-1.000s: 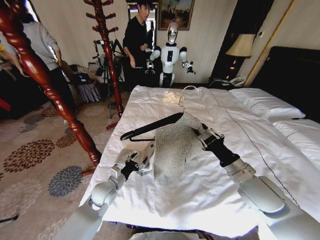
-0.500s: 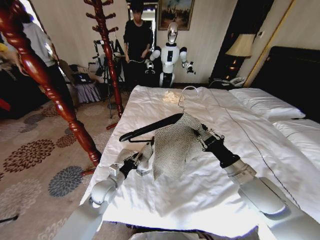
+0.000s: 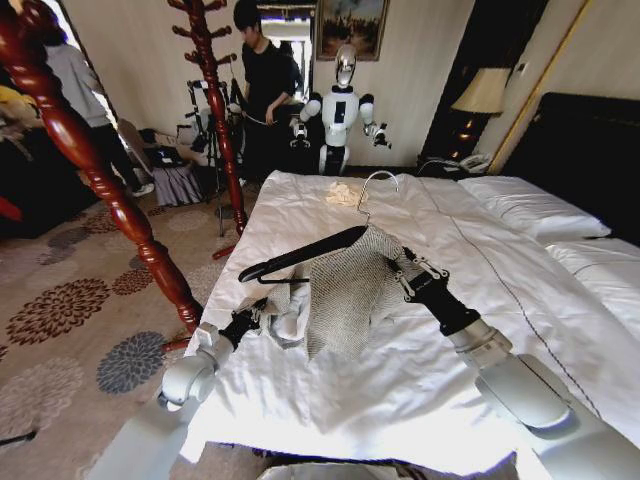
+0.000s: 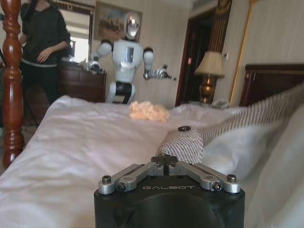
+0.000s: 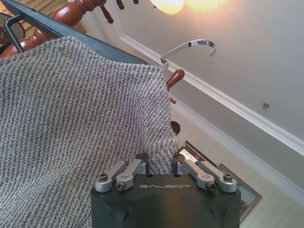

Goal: Pick up the clothes from the bed and hang them on the clothes hanger.

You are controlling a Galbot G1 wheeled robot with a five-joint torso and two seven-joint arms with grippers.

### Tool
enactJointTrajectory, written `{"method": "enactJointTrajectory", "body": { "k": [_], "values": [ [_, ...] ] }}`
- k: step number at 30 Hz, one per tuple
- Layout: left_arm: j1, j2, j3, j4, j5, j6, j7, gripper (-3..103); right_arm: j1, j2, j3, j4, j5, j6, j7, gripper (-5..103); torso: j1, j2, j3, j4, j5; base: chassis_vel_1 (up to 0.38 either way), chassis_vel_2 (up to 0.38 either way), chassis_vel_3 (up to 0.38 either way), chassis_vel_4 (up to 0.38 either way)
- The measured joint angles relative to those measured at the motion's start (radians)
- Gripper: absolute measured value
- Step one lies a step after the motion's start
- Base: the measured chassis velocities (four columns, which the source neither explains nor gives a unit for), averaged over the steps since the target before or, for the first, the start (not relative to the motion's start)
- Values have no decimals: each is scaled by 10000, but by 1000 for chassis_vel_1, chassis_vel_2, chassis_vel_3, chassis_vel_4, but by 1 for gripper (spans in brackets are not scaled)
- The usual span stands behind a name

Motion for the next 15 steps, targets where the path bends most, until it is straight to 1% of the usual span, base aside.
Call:
{"method": "enactJointTrajectory", "body": {
  "k": [1, 3, 4, 5, 7, 8, 9, 10, 11, 13, 14, 15],
  "values": [
    [-86, 75, -132, -161, -315, -25, 37, 0, 15, 1, 0, -51, 22, 0, 17, 23, 0, 0, 0, -1, 1, 0, 0, 0, 0],
    [-260, 366, -558, -683, -1261, -107, 252, 0, 68, 1, 0, -143, 145, -73, 110, 23, 1, 0, 1, -2, 2, 0, 0, 0, 0],
    [-260, 366, -558, -683, -1261, -107, 252, 0, 68, 1, 0, -143, 145, -73, 110, 23, 1, 0, 1, -2, 2, 0, 0, 0, 0],
    [-245, 594, -932, -1068, -1867, -212, 559, 0, 103, 3, 0, -166, 238, -158, 186, 23, 2, 0, 1, -3, 1, 0, 0, 0, 0],
    [-12, 917, -1430, -1538, -2490, -372, 1173, 0, 150, 38, 24, -192, 357, -282, 292, 23, 1, 1, 0, 0, 5, 0, 0, 0, 0],
    [268, 1199, -1719, -1763, -2723, -512, 1769, 0, 146, 114, 126, -201, 466, -381, 411, 23, 0, 3, 0, 9, 5, 0, 0, 0, 0],
    [268, 1199, -1719, -1763, -2723, -512, 1769, 0, 146, 114, 126, -201, 466, -381, 411, 23, 0, 3, 0, 9, 5, 0, 0, 0, 0],
    [433, 1371, -1769, -1794, -2724, -598, 2090, 0, 96, 207, 242, -194, 566, -475, 538, 23, -1, 3, -1, 8, 5, 0, 0, 0, 0],
    [631, 1487, -1755, -1780, -2613, -653, 2272, 0, 59, 276, 304, -174, 689, -589, 654, 23, 0, 3, -1, -2, 3, 0, 0, 0, 0],
    [989, 1534, -1608, -1641, -2284, -684, 2338, 0, 54, 369, 298, -140, 1005, -880, 903, 23, 0, 3, -1, -5, 1, 0, 0, 0, 0],
    [1258, 1476, -1376, -1479, -1923, -683, 2189, 0, 57, 417, 209, -112, 1248, -1111, 1077, 23, 0, 3, 0, 0, 2, 0, 0, 0, 0],
    [1258, 1476, -1376, -1479, -1923, -683, 2189, 0, 57, 417, 209, -112, 1248, -1111, 1077, 23, 0, 3, 0, 0, 2, 0, 0, 0, 0]
  ]
}}
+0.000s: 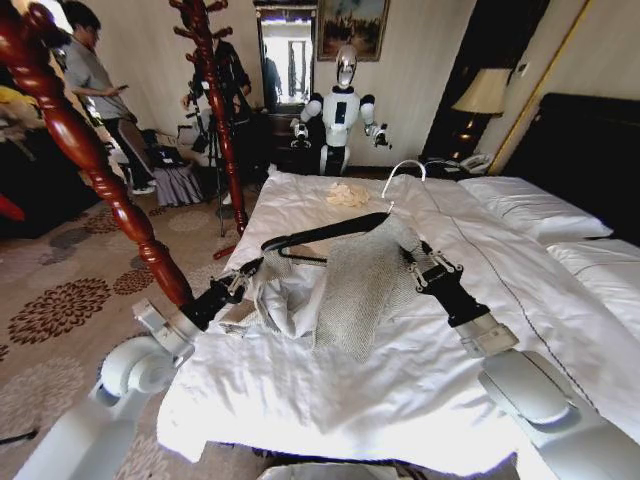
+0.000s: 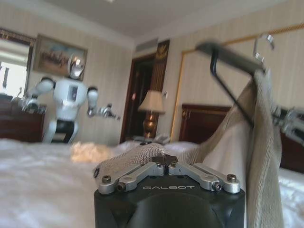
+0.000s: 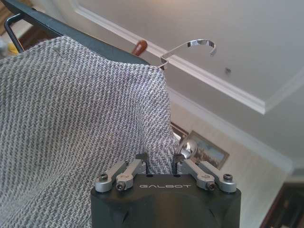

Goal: Pick up the clothes from the bed and hang them on the clothes hanger.

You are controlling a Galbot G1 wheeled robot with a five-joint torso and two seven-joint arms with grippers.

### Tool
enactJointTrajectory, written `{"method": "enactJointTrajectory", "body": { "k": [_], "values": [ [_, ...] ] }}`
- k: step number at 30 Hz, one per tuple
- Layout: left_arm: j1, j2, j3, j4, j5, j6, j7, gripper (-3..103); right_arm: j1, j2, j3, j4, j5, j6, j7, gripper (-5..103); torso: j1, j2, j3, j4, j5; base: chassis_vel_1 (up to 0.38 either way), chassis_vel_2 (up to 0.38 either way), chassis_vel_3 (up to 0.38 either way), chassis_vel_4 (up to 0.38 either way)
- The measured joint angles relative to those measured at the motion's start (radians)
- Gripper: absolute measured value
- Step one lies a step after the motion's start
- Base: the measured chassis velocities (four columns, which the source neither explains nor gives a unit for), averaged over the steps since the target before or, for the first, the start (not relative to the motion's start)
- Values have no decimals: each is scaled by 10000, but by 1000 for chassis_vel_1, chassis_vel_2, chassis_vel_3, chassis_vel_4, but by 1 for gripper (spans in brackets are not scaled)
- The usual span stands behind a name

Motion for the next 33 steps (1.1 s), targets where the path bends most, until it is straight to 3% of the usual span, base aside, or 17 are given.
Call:
{"method": "enactJointTrajectory", "body": {
  "k": [4, 7, 11, 14, 16, 21, 27, 30, 33],
  "values": [
    [571, -422, 686, 542, 829, 174, -960, 0, 53, 70, -123, 0, 560, -396, 306, 23, 0, -1, 0, 1, -2, 0, 0, 0, 0],
    [561, -589, 727, 627, 869, 156, -1152, 0, 281, -80, 99, -5, 1034, -542, 442, 23, 0, 0, 0, 3, -1, 0, 0, 0, 0],
    [-111, -322, 47, -100, -625, 120, -1470, 0, 468, -642, 643, 88, 1686, -727, 637, 23, 1, -2, 0, -2, -1, 0, 0, 0, 0],
    [-333, -24, -444, -423, -1214, 141, -1499, 0, 470, -731, 773, 78, 1702, -749, 670, 23, 0, -2, 0, -5, 1, 0, 0, 0, 0],
    [-494, 428, -1297, -752, -1897, 203, -1472, 0, 470, -754, 861, 0, 1690, -753, 712, 23, 1, -2, 1, 0, 3, 0, 0, 0, 0],
    [-735, 731, -2543, -718, -2887, 174, -1321, 0, 385, -693, 868, 65, 1617, -751, 737, 23, 0, -2, 1, 0, 1, 0, 0, 0, 0],
    [-567, 348, -2772, -334, -3555, -48, -1315, 0, 224, -579, 896, 218, 1567, -727, 743, 23, 0, -2, 1, 2, -2, 0, 0, 0, 0],
    [-994, 92, -2771, -6, -4140, -60, -1840, 0, 164, -557, 921, 286, 1768, -723, 759, 23, 0, -3, 1, 2, -5, 0, 0, 0, 0],
    [-1409, 236, -2855, 149, -4494, -60, -1896, 0, 108, -577, 921, 392, 2074, -739, 808, 23, 1, -5, 1, -3, -2, 0, 0, 0, 0]
  ]
}}
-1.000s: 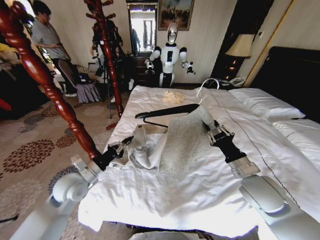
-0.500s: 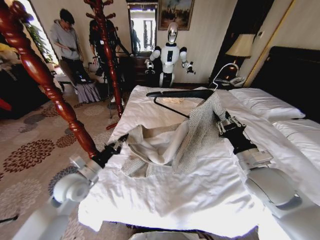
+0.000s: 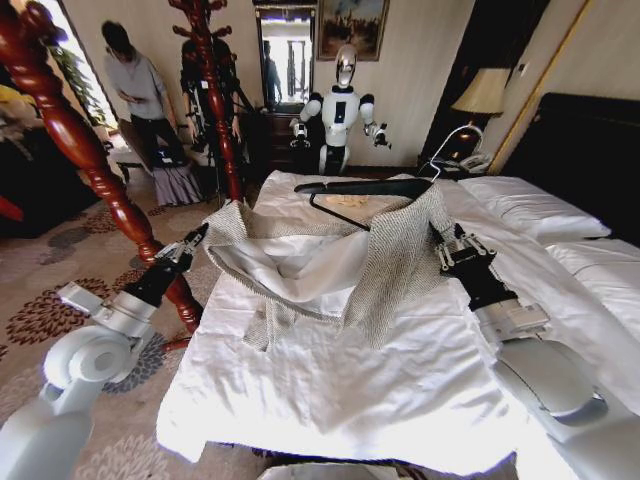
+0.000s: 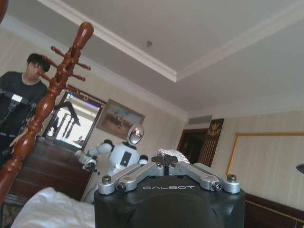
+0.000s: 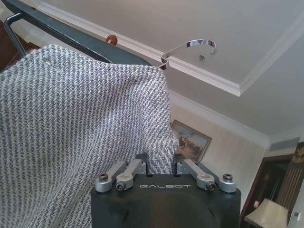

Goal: Pick up the clothes from the bed and hang them on the clothes hanger.

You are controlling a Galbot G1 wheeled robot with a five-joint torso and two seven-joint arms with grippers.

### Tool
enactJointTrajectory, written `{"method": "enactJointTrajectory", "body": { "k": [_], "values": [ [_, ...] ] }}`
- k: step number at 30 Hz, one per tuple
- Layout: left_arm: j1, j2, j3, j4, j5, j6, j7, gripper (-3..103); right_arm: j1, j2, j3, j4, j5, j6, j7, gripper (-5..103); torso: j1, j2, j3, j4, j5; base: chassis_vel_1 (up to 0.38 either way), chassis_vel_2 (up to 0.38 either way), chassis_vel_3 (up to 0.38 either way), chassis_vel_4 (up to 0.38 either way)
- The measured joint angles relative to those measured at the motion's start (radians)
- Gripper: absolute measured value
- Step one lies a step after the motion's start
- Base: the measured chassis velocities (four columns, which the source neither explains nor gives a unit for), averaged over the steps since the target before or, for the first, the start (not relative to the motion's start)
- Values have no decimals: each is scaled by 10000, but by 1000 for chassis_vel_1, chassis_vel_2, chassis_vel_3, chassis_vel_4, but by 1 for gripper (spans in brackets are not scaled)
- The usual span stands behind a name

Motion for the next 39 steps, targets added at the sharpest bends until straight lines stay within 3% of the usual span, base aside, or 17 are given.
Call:
{"method": "enactJointTrajectory", "body": {
  "k": [2, 3, 8, 14, 20, 23, 27, 30, 32, 33, 39],
  "values": [
    [-390, 431, -284, 554, 85, -21, 588, 0, -80, 17, -44, 175, 473, -152, 163, 23, 0, 1, -1, 0, 5, 0, 0, 0, 0],
    [-390, 431, -284, 554, 85, -21, 588, 0, -80, 17, -44, 175, 473, -152, 163, 23, 0, 1, -1, 0, 5, 0, 0, 0, 0],
    [-320, 983, -277, 2118, 1969, -601, 1930, 0, -105, 136, -121, 228, 854, -396, 377, 23, 1, 1, 0, 9, -2, 0, 0, 0, 0],
    [-596, 817, -37, 2644, 2328, -869, 1657, 0, -42, 157, -64, 314, 1093, -525, 496, 23, 1, 1, 0, 1, -1, 0, 0, 0, 0],
    [-569, 894, -75, 2861, 2319, -929, 1800, 0, -46, 156, -6, 431, 1172, -523, 470, 23, 0, 1, -1, 1, 3, 0, 0, 0, 0],
    [-276, 798, -80, 2749, 2396, -1016, 1913, 0, -74, 214, -9, 459, 1170, -466, 395, 23, 1, 1, 0, 3, 5, 0, 0, 0, 0],
    [723, 152, 198, 2066, 3012, -1237, 2012, 0, -249, 394, -271, 440, 872, -300, 221, 23, 0, 2, -1, 3, 3, 0, 0, 0, 0],
    [1426, -427, 618, 1596, 3941, -1559, 1973, 0, -306, 483, -568, 207, 436, -182, 46, 23, -1, 1, -2, 5, 2, 0, 0, 0, 0],
    [1903, -778, 1034, 1217, 5039, -1981, 2131, 0, -295, 506, -805, -111, 160, -156, -18, 23, -1, 1, -1, 5, 2, 0, 0, 0, 0],
    [1903, -778, 1034, 1217, 5039, -1981, 2131, 0, -295, 506, -805, -111, 160, -156, -18, 23, -1, 1, -1, 5, 2, 0, 0, 0, 0],
    [2527, -898, 1071, 568, 6872, -2723, 3407, 0, -116, 482, -747, -399, 518, -458, 361, 23, -1, 1, -1, 2, 7, 0, 0, 0, 0]
  ]
}}
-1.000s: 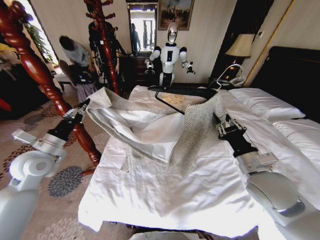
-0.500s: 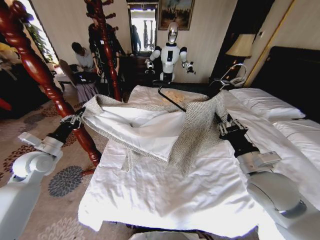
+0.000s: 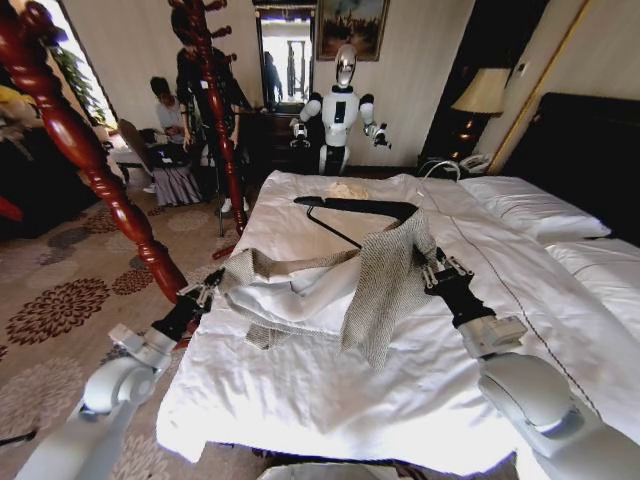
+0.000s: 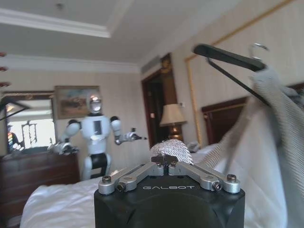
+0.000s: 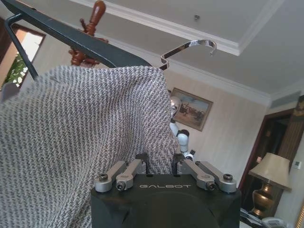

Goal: Pick up the clothes from the bed and hang them on the clothes hanger.

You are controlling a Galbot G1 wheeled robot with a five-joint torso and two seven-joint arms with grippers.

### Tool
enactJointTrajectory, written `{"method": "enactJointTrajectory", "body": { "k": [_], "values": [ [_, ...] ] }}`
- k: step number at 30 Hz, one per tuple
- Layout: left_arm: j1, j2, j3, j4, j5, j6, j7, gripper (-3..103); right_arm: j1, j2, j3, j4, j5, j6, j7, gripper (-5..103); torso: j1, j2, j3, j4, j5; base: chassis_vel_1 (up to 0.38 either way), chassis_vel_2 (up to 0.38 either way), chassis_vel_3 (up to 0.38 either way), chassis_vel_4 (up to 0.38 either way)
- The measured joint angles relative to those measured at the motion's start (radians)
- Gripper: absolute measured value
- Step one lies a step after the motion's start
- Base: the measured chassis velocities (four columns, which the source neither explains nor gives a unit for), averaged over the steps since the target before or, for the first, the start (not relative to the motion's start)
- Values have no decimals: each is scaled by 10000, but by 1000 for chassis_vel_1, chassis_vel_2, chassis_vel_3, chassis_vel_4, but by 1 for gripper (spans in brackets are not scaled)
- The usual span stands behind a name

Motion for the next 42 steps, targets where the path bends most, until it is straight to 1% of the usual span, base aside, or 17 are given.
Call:
{"method": "enactJointTrajectory", "body": {
  "k": [2, 4, 9, 16, 18, 20, 21, 23, 26, 29, 30, 31, 32, 35, 38, 41, 42],
  "values": [
    [193, -36, -197, -140, 776, -204, 663, 0, 63, -21, 197, 114, 299, -54, 103, 23, 0, 0, 0, 1, 1, 0, 0, 0, 0],
    [577, -149, -370, -337, 2785, -755, 1710, 0, 153, -186, 521, 467, 818, -122, 240, 23, -1, 2, -1, 0, -4, 0, 0, 0, 0],
    [982, -558, -51, -248, 4401, -1290, 2228, 0, 168, -275, 669, 1060, 1116, 21, 82, 23, 0, 3, 0, 2, -4, 0, 0, 0, 0],
    [1154, -813, -64, 155, 5102, -1727, 2875, 11, -107, -168, 632, 1632, 1110, 327, -239, 23, -1, 3, -1, 0, -6, 0, 0, 0, 0],
    [1200, -804, -263, 246, 5006, -1779, 3820, 22, -130, -159, 636, 1681, 1112, 394, -289, 23, -1, 2, 0, 0, -5, 0, 0, 0, 0],
    [1071, -747, -697, 491, 4655, -1852, 5626, 32, -137, -214, 692, 1690, 1140, 503, -375, 23, 0, 2, 0, 4, -4, 0, 0, 0, 0],
    [1071, -747, -697, 491, 4655, -1852, 5626, 32, -137, -214, 692, 1690, 1140, 503, -375, 23, 0, 2, 0, 4, -4, 0, 0, 0, 0],
    [820, -647, -1005, 669, 3949, -1742, 6921, 43, -171, -271, 715, 1691, 1151, 633, -528, 23, 0, 2, 0, 1, -6, 0, 0, 0, 0],
    [670, -547, -1067, 712, 3342, -1565, 6906, 48, -182, -274, 707, 1691, 1148, 695, -626, 23, -1, 3, 1, 2, -5, 0, 0, 0, 0],
    [288, -252, -733, 693, 1847, -1092, 4548, 65, -189, -228, 584, 1688, 1013, 989, -968, 23, 0, 2, 1, 1, -5, 0, 0, 0, 0],
    [288, -252, -733, 693, 1847, -1092, 4548, 65, -189, -228, 584, 1688, 1013, 989, -968, 23, 0, 2, 1, 1, -5, 0, 0, 0, 0],
    [178, -176, -584, 644, 1368, -828, 3858, 65, -187, -223, 545, 1687, 957, 1090, -1069, 23, 0, 2, 1, 0, -5, 0, 0, 0, 0],
    [-43, -10, -306, 492, 437, -112, 2536, 76, -134, -246, 432, 1685, 870, 1281, -1280, 23, 0, 2, 1, -3, -5, 0, 0, 0, 0],
    [-565, 358, 95, 497, -463, 813, 1278, 86, 19, -436, 281, 1682, 798, 1521, -1585, 23, -1, 2, 1, 12, -3, 0, 0, 0, 0],
    [-1543, 985, 837, 1030, -1328, 1571, 1368, 97, 46, -626, 276, 1680, 806, 1632, -1752, 23, 0, 1, 1, 0, -10, 0, 0, 0, 0],
    [-2473, 1523, 1529, 1680, -1896, 1970, 2229, 98, 85, -781, 293, 1675, 891, 1698, -1885, 23, 1, 0, 1, -2, -3, 0, 0, 0, 0],
    [-3388, 1897, 2231, 2388, -2132, 2095, 3161, 100, 128, -892, 316, 1675, 941, 1760, -2006, 23, 1, 0, 2, -3, -3, 0, 0, 0, 0]
  ]
}}
